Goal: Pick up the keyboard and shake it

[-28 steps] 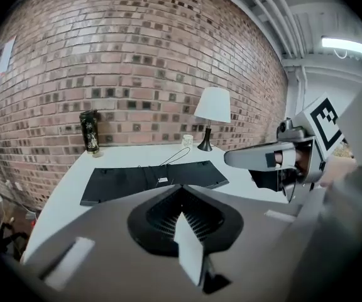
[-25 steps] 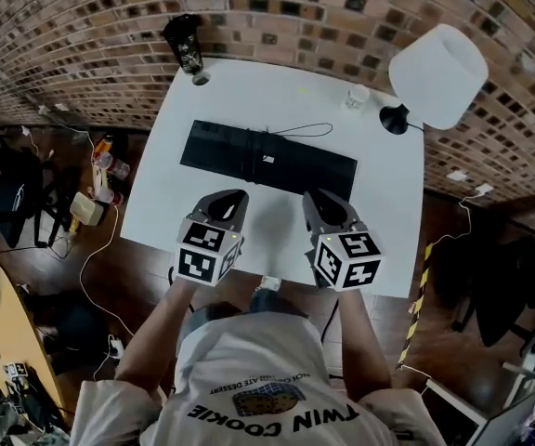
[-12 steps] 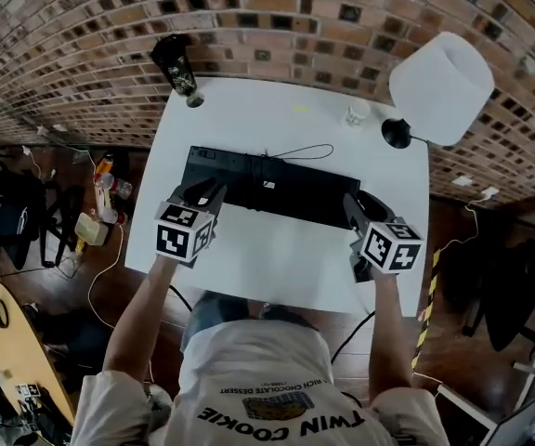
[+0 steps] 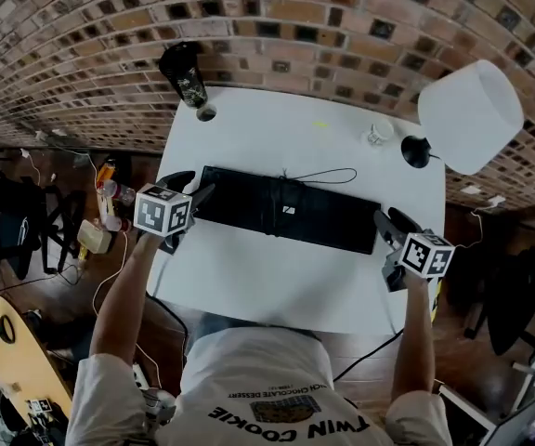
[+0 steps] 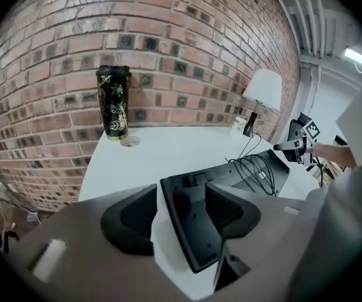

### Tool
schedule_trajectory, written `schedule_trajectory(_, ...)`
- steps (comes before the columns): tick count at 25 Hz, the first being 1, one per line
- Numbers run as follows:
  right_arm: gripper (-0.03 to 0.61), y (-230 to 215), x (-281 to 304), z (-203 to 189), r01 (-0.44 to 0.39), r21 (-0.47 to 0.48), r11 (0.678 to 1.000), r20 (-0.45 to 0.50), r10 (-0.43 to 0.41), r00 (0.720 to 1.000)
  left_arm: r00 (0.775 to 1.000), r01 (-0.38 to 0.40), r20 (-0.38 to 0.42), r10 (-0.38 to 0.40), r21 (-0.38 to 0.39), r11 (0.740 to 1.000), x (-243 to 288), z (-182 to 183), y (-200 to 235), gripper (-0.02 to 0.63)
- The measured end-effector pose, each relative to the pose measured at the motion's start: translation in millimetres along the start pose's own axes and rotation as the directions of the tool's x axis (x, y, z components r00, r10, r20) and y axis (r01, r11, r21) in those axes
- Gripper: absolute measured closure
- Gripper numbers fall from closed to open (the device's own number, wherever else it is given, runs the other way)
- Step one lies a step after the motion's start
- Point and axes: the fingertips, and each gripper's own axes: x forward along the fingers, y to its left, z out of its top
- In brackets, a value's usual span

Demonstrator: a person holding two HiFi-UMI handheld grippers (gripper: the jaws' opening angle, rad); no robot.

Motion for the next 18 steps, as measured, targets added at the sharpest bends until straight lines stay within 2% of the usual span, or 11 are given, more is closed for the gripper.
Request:
schedule_trajectory(3,0.360,-3.6,4.3,-8.1,-0.032,0.041,0.999,-0.059,0.035,0.998,0.997,0.062,-0.036,-0.064,-0.036,0.997,12.4,-8.3,10.8,0.348)
schedule_trajectory(6,0.358,-5.6,13.3,-11.6,-0.056,0.071,0.996,-0.099,0.063,0.993,0.983,0.170,-0.046,-0.175,-0.103,0.980,20.7,-11.9,14.6,0.348)
schedule_trajectory(9,0.357,-7.3,27.1,-9.1,-0.092,0.099,0.991,-0.129,0.104,0.986,0.969,0.236,-0.049,-0.243,-0.109,0.966,23.0,-3.6,14.9,0.348)
schedule_trajectory(14,0.357,-13.7,27.9,-13.5,-0.127,0.148,0.981,-0.230,0.159,0.960,0.926,0.346,-0.114,-0.360,-0.126,0.930,40.9,-3.3,-2.4,0.348)
schedule_trajectory(18,0.359,-14.8,28.1,-13.7,-0.146,0.188,0.971,-0.280,0.195,0.940,0.898,0.391,-0.154,-0.412,-0.153,0.908,45.2,-6.8,-3.5,0.344)
